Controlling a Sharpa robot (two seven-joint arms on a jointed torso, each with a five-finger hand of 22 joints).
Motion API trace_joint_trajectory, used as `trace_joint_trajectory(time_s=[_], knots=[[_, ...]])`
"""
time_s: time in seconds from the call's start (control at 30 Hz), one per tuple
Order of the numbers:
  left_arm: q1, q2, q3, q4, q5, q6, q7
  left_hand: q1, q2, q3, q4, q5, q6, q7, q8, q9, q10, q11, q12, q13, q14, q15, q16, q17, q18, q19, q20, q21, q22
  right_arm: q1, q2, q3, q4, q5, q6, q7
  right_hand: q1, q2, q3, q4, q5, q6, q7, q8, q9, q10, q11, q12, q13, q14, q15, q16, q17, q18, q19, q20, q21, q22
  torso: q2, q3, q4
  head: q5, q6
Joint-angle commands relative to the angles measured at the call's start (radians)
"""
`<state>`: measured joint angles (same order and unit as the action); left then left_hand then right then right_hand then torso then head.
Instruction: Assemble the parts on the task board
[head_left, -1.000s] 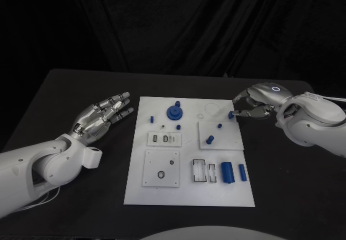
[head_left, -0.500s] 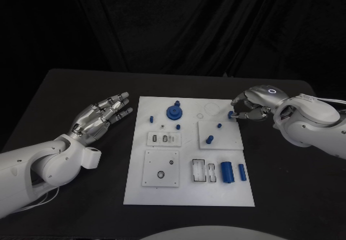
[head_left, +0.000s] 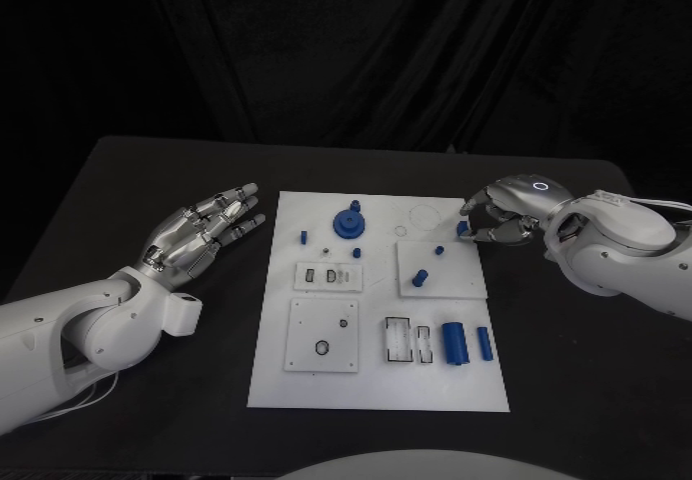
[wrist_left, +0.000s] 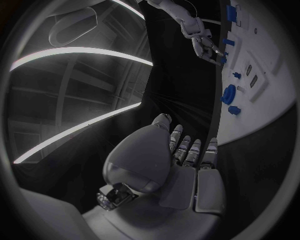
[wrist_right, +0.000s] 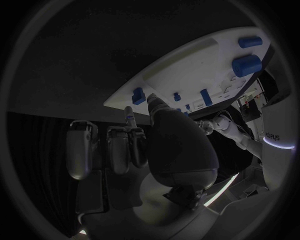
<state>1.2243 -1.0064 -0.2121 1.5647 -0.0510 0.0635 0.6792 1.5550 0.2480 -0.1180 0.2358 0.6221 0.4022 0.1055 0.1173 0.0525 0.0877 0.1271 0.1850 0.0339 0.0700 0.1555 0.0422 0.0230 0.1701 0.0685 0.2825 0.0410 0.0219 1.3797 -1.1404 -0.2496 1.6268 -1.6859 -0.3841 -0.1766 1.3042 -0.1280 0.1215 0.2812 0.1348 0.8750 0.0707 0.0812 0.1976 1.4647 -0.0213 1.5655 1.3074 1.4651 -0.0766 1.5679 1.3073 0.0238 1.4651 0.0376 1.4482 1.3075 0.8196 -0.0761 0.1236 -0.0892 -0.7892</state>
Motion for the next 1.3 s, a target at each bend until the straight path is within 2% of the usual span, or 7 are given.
trace_joint_trajectory(time_s=[0.03, 0.23, 0.4, 0.7, 0.93, 1.27, 1.3], knots=[[-0.001, 0.002, 0.001, 0.001, -0.001, 0.014, 0.039, -0.001, 0.001, 0.007, -0.001, 0.003, -0.001, 0.005, 0.002, 0.000, -0.002, 0.006, 0.003, 0.001, -0.001, 0.008, 0.004, 0.001, 0.009, 0.001, 0.007, 0.004, 0.001, -0.004, 0.002, 0.000, -0.001, -0.007, 0.014, -0.010, 0.007, -0.005, 0.001, 0.002, -0.002, -0.005, 0.003, -0.006, -0.002, 0.096, 0.005, -0.004, 0.252, 0.103, 0.002, -0.004, 0.255, 0.011, 0.031, 0.001, -0.004, 0.208, 0.000, 0.0002, 0.0013, -0.003, 0.000], [-0.001, 0.001, 0.001, 0.000, -0.001, 0.015, 0.038, -0.001, 0.001, 0.007, -0.001, 0.003, -0.001, 0.005, 0.002, 0.000, -0.002, 0.006, 0.003, 0.001, -0.001, 0.008, 0.004, 0.001, 0.009, 0.001, 0.007, 0.004, 0.001, -0.005, 0.007, 0.000, -0.005, -0.007, 0.019, -0.017, 0.022, -0.002, 0.002, 0.000, 0.011, -0.002, 0.005, -0.005, -0.001, 0.096, 0.007, -0.004, 0.252, 0.103, 0.003, -0.006, 0.253, 0.011, 0.030, 0.002, -0.007, 0.208, 0.000, 0.0004, -0.0003, -0.001, 0.000], [-0.001, 0.000, 0.001, -0.001, -0.001, 0.015, 0.038, -0.001, 0.001, 0.009, -0.001, 0.003, -0.002, 0.006, 0.002, 0.000, -0.002, 0.007, 0.003, 0.001, 0.000, 0.008, 0.004, 0.001, 0.009, 0.001, 0.007, 0.004, 0.001, -0.008, 0.014, 0.000, -0.011, -0.007, 0.019, -0.021, 0.046, 0.002, 0.004, -0.005, 0.048, 0.007, 0.006, -0.003, 0.000, 0.097, 0.007, -0.003, 0.254, 0.102, 0.004, -0.007, 0.252, 0.012, 0.030, 0.002, -0.009, 0.208, 0.000, 0.0000, -0.0016, 0.002, -0.002], [-0.001, 0.001, 0.001, -0.002, -0.001, 0.018, 0.036, -0.001, 0.001, 0.009, -0.001, 0.003, -0.002, 0.006, 0.002, 0.000, -0.002, 0.007, 0.003, 0.001, 0.000, 0.008, 0.004, 0.001, 0.009, 0.001, 0.007, 0.004, 0.001, -0.016, 0.029, 0.000, -0.020, -0.007, 0.015, -0.027, 0.063, 0.010, 0.004, -0.009, 0.055, 0.041, 0.007, 0.013, 0.011, 0.098, 0.008, -0.002, 0.254, 0.102, 0.004, -0.007, 0.251, 0.012, 0.030, 0.002, -0.012, 0.208, 0.000, 0.0005, 0.0000, 0.003, -0.003], [-0.002, 0.002, 0.001, -0.004, -0.001, 0.020, 0.036, -0.002, 0.001, 0.010, -0.001, 0.003, -0.002, 0.007, 0.002, 0.000, -0.002, 0.008, 0.004, 0.001, 0.000, 0.009, 0.004, 0.001, 0.009, 0.001, 0.007, 0.005, 0.001, -0.019, 0.036, 0.000, -0.024, -0.007, 0.009, -0.034, 0.080, 0.018, 0.008, -0.016, 0.080, 0.066, 0.007, 0.025, 0.023, 0.097, 0.007, -0.004, 0.253, 0.101, 0.003, -0.009, 0.249, 0.012, 0.030, 0.002, -0.014, 0.208, 0.000, -0.0004, 0.0009, 0.003, -0.006], [-0.002, 0.002, 0.001, -0.005, -0.001, 0.022, 0.033, -0.002, 0.001, 0.010, -0.001, 0.003, -0.002, 0.007, 0.002, 0.000, -0.002, 0.008, 0.004, 0.001, 0.000, 0.009, 0.004, 0.001, 0.009, 0.001, 0.007, 0.005, 0.001, -0.021, 0.043, 0.001, -0.027, -0.007, -0.048, -0.044, 0.093, 0.041, 0.012, -0.024, 0.101, 0.129, 0.005, 0.056, 0.055, 0.095, 0.005, -0.006, 0.251, 0.098, 0.001, -0.018, 0.238, 0.015, 0.024, 0.000, -0.028, 0.204, 0.000, 0.0001, 0.0001, 0.006, -0.004], [-0.002, 0.002, 0.001, -0.006, -0.001, 0.022, 0.033, -0.002, 0.001, 0.010, -0.001, 0.003, -0.002, 0.007, 0.002, 0.000, -0.002, 0.008, 0.004, 0.001, 0.000, 0.009, 0.004, 0.001, 0.009, 0.001, 0.007, 0.005, 0.001, -0.021, 0.043, 0.001, -0.026, -0.007, -0.056, -0.043, 0.107, 0.051, 0.019, -0.032, 0.112, 0.140, -0.001, 0.062, 0.061, 0.095, 0.002, -0.005, 0.251, 0.098, 0.000, -0.019, 0.238, 0.016, 0.024, -0.001, -0.029, 0.204, 0.000, 0.0002, 0.0000, 0.007, -0.004]])
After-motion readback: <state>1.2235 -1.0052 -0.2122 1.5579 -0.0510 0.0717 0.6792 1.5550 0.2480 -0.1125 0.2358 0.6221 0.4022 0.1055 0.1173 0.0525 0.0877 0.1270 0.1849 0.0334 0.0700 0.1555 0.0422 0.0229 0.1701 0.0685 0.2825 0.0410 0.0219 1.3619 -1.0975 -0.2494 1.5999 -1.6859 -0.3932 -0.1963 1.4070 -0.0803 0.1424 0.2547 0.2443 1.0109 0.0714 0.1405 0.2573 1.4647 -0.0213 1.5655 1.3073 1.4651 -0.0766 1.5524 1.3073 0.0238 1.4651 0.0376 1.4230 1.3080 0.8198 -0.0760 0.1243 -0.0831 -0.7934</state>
